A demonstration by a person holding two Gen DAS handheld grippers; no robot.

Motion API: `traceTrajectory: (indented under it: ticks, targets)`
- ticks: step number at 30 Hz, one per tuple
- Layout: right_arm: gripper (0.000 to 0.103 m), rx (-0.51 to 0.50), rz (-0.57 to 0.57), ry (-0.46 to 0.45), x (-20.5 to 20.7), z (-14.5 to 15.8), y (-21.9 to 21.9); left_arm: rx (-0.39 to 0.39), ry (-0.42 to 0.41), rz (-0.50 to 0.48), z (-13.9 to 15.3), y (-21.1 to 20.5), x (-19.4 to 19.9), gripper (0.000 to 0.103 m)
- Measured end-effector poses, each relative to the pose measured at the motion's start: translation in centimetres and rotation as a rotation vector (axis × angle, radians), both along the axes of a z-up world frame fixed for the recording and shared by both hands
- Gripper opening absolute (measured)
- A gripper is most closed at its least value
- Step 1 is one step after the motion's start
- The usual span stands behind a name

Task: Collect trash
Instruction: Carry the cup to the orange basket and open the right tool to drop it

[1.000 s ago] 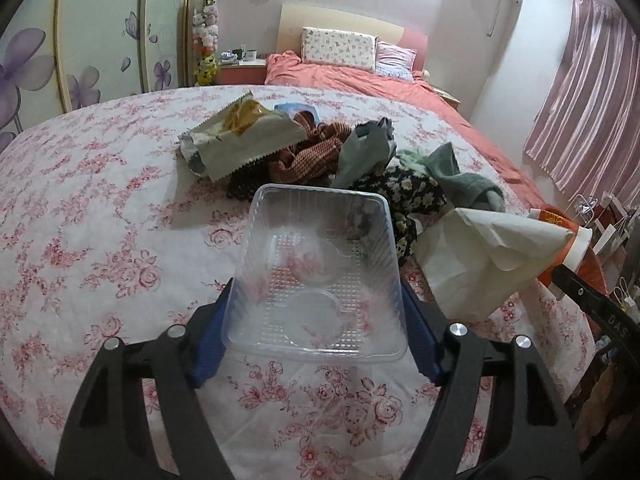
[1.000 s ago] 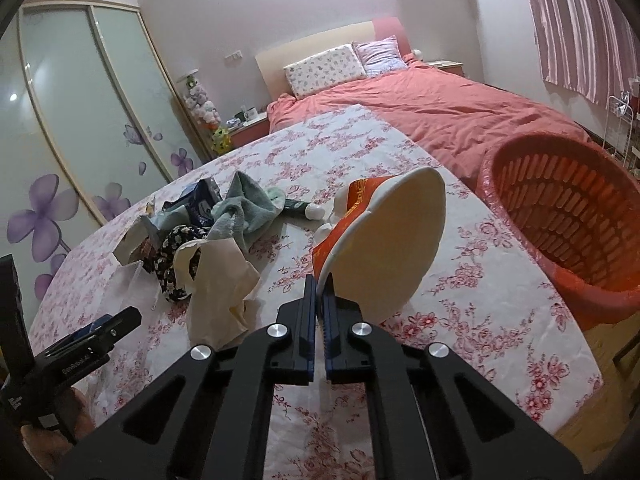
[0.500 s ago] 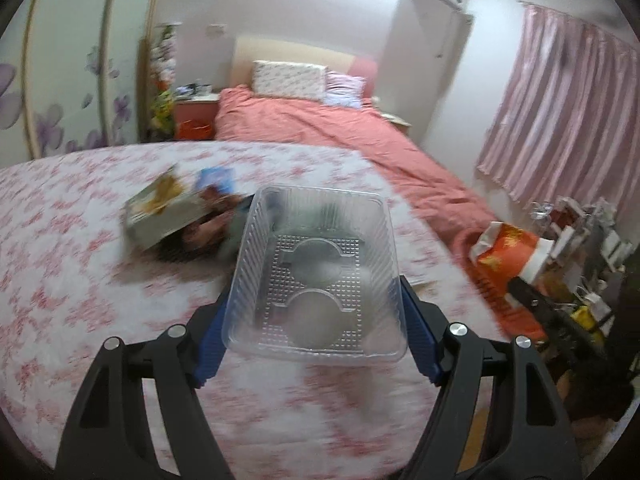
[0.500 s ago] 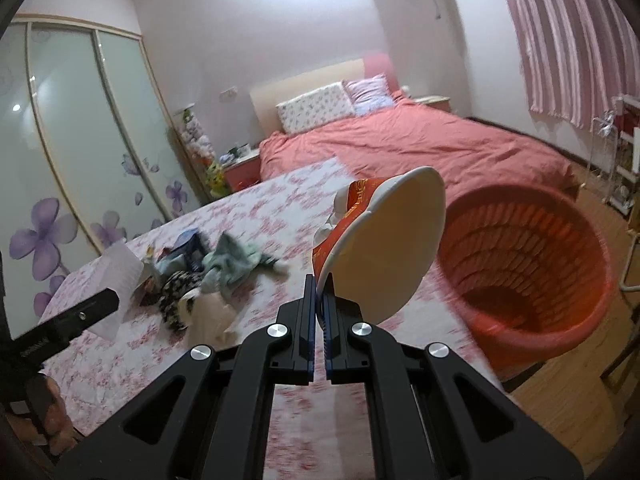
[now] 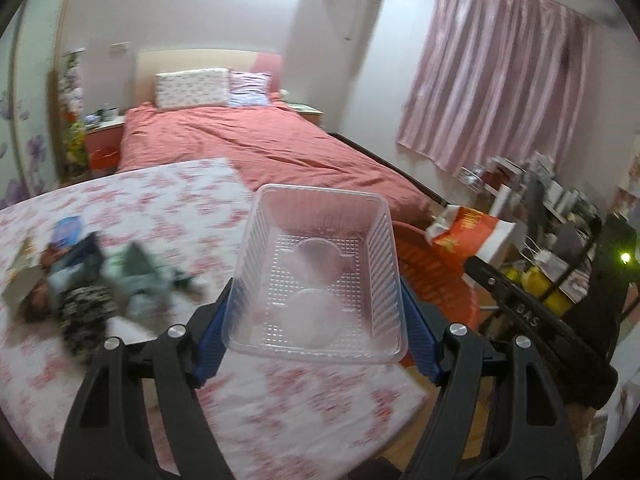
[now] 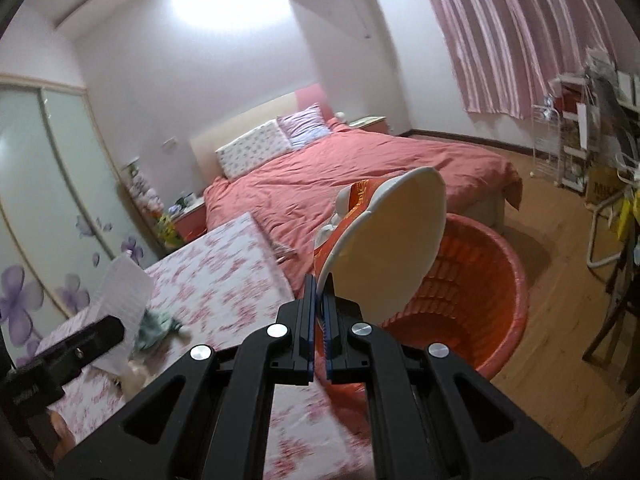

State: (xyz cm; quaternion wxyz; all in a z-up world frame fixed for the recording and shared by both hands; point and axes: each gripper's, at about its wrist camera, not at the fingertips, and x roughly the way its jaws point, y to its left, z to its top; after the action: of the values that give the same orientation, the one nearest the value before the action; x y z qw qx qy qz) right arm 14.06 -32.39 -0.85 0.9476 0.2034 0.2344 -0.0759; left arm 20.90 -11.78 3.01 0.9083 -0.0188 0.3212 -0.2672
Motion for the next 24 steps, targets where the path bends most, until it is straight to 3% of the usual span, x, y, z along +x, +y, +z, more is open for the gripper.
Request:
traceTrajectory:
  ticks: [8, 16, 18, 20, 24]
  targets:
    - [0.003, 0.071, -0.039, -0.003, 1.4, -1.5, -3.6, 0.025, 0.038, -0.119, -2.8, -7.5, 2.7, 0.073]
    - [0.004, 0.117, -0.039, 0.015, 2.6, -3.0, -6.4, 0.055, 0.093, -0.178, -5.6, -12.4, 5.9, 0.074]
    - [0.007, 0.136, -0.038, 0.024, 2.9, -3.4, -7.2, 0.066, 0.115, -0.179, -6.6, -13.1, 6.7, 0.074]
    - [0.022, 0.153, -0.042, 0.037, 3.1, -4.1, -7.7, 0.077, 0.141, -0.179, -7.4, -13.5, 7.4, 0.076]
    - [0.03, 0.171, -0.062, 0.058, 2.7, -4.5, -7.9, 0.09, 0.171, -0.171, -8.6, -13.4, 8.3, 0.081]
